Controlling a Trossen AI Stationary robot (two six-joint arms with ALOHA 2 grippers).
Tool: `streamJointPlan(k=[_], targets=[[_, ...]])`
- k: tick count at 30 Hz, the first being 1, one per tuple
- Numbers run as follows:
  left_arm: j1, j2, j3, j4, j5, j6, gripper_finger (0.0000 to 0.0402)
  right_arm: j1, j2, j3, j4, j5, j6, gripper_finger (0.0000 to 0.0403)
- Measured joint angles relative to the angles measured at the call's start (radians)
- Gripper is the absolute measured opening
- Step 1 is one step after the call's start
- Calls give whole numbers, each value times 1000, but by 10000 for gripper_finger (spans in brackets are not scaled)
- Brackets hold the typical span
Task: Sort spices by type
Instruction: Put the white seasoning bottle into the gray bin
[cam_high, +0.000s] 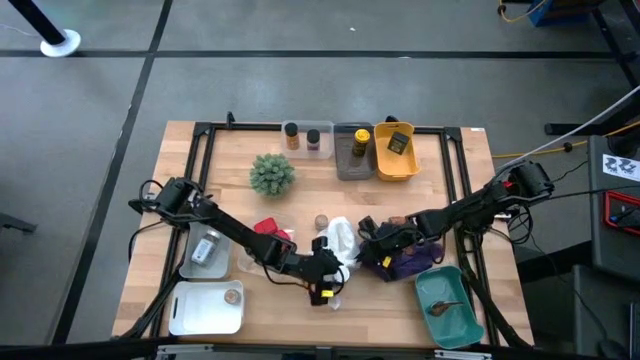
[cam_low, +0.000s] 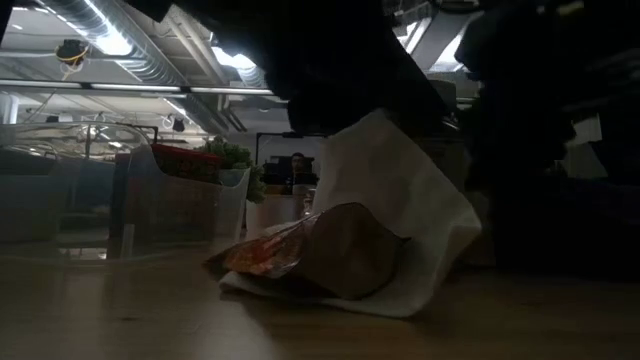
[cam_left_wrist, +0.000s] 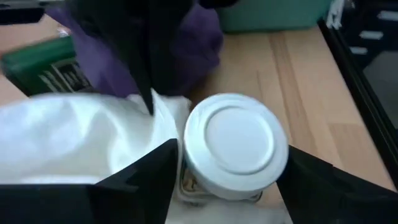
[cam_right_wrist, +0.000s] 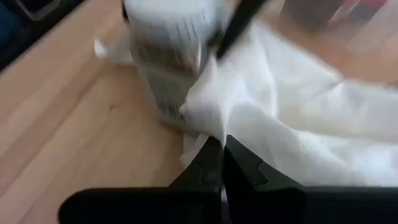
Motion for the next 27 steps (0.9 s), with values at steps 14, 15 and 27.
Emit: streamJointPlan(k=[14, 15, 27], targets=[[-1, -1, 0, 32, -10, 98, 271, 0, 40, 0, 4, 1, 2, 3], [-1, -1, 0, 32, -11, 98, 271, 0, 40, 0, 3, 1, 2, 3], [1, -2, 0, 25, -19, 125, 174, 0, 40, 0, 6, 3, 3, 11]])
